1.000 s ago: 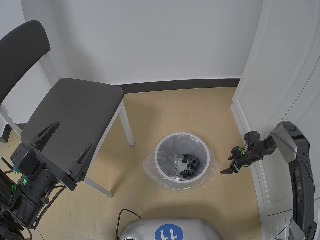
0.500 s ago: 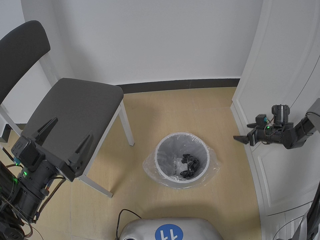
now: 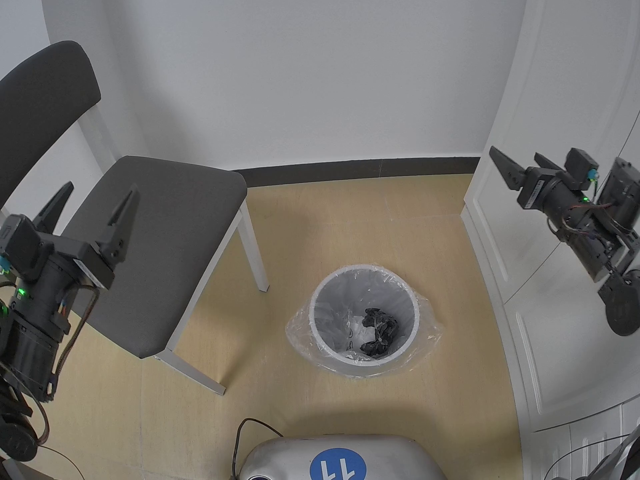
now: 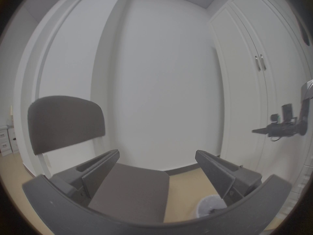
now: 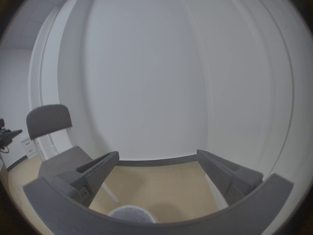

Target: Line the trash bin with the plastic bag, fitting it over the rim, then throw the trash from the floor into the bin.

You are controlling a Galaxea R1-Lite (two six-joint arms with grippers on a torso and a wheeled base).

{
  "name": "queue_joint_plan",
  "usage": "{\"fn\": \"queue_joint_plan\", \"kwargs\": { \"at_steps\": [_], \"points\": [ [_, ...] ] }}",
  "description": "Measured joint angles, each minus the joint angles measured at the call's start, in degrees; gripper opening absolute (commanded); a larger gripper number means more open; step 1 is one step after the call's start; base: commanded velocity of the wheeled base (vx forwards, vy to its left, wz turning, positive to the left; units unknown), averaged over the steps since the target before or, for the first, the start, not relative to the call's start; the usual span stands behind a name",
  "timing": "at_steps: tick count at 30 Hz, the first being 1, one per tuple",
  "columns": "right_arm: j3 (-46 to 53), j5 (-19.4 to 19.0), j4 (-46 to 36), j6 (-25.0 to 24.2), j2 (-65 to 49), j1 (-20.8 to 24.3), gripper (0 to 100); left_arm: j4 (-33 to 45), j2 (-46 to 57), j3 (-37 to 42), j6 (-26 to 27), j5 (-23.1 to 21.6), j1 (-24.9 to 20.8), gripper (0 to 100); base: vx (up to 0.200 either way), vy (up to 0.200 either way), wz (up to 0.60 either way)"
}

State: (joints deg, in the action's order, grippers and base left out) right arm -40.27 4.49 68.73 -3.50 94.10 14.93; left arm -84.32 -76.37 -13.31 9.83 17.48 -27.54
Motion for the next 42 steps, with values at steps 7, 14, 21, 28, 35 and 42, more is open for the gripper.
{"fn": "queue_joint_plan", "kwargs": {
  "at_steps": [7,14,21,28,35,42],
  "points": [
    [7.50,6.18,0.16,2.50,-13.35,4.38,100,0.66,4.44,-2.47,4.51,2.68,1.00,100,0.000,0.000,0.00],
    [11.89,10.90,-0.11,6.18,-24.39,3.43,100,2.02,9.59,-3.05,5.72,3.43,3.07,100,0.000,0.000,0.00],
    [15.35,11.39,-0.48,6.69,-34.04,-4.08,100,3.45,13.09,-4.21,5.67,3.34,7.69,100,0.000,0.000,0.00],
    [20.48,11.33,-2.15,6.51,-44.24,-7.80,100,5.22,16.59,-4.51,5.45,3.25,10.81,100,0.000,0.000,0.00],
    [26.34,11.14,-8.16,4.32,-55.32,-8.81,100,6.53,19.32,-4.29,5.14,3.12,13.10,100,0.000,0.000,0.00],
    [32.26,10.75,-13.52,3.68,-68.26,-9.01,100,9.50,24.97,-1.40,5.22,3.07,14.67,100,0.000,0.000,0.00]
  ]
}}
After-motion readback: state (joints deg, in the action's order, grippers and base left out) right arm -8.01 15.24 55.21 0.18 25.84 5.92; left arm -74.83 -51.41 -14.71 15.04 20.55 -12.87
